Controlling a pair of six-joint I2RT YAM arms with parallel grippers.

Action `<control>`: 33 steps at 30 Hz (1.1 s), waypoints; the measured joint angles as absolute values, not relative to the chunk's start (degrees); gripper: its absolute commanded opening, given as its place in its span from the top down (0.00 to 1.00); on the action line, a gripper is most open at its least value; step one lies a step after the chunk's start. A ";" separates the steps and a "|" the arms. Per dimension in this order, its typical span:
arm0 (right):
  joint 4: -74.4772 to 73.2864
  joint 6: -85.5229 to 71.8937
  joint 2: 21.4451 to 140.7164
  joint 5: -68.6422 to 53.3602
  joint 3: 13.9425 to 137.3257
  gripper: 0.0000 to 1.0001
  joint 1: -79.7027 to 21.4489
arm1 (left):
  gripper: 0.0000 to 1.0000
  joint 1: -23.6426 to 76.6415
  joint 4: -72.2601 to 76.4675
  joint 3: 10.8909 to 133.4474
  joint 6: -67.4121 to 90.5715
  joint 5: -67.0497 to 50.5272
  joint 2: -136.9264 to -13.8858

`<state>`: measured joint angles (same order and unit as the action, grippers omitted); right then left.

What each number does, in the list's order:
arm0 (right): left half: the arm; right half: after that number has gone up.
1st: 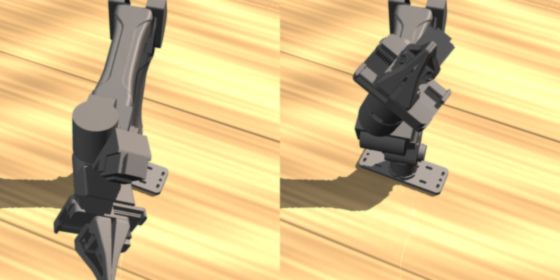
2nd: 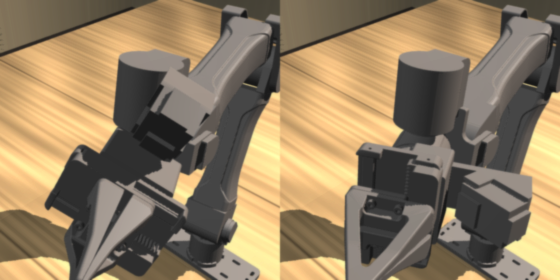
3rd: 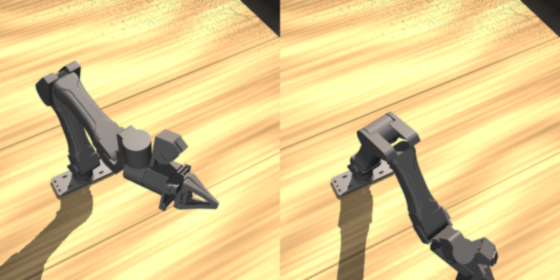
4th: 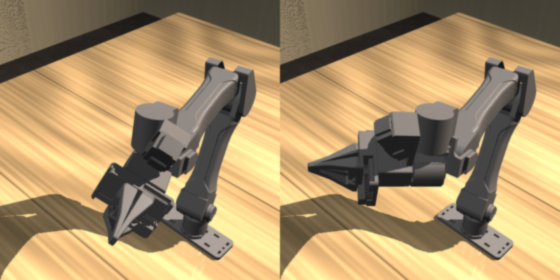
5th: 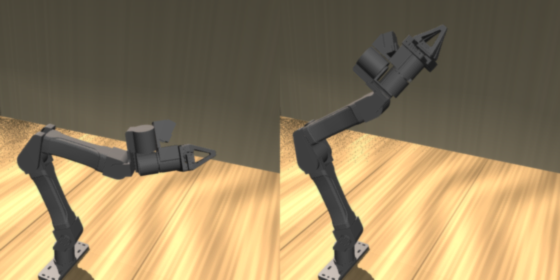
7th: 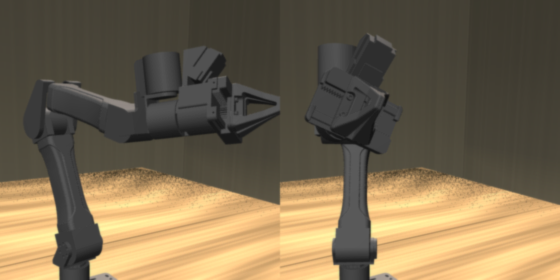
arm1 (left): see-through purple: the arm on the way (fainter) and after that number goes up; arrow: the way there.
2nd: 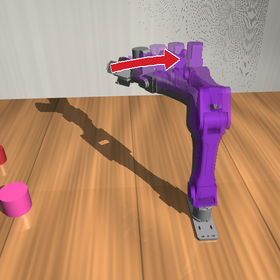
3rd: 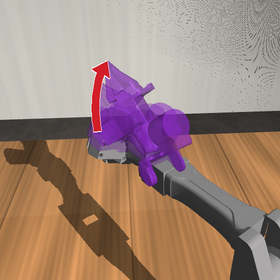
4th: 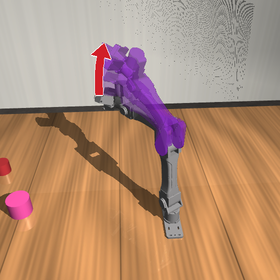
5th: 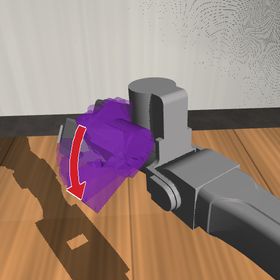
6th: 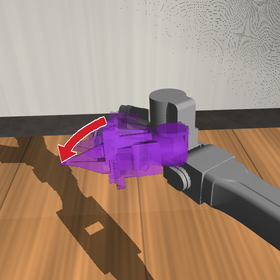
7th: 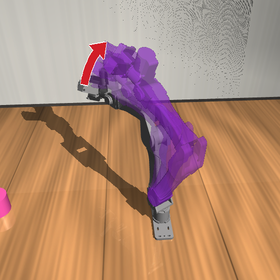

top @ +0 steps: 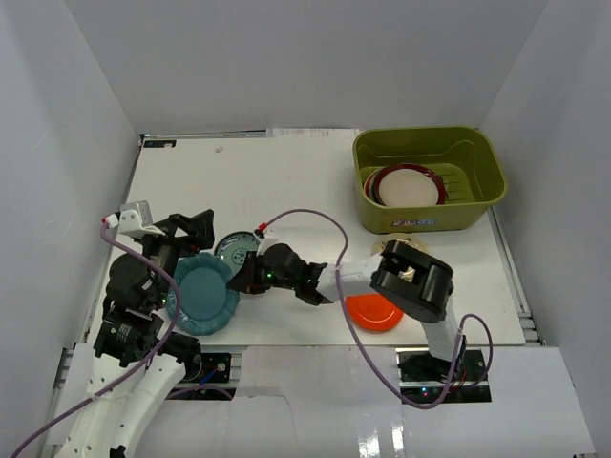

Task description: Place the plates into the plastic bin on the countertop

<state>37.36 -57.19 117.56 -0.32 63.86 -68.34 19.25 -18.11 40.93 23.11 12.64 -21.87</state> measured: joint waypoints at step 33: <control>1.50 -39.24 84.86 -17.06 56.62 0.92 14.55 | 0.06 1.91 -21.74 33.30 37.91 -4.19 -52.21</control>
<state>1.50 -39.24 84.86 -17.06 56.62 14.55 1.91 -21.74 33.30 37.91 -4.19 -52.21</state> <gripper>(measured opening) 0.141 0.942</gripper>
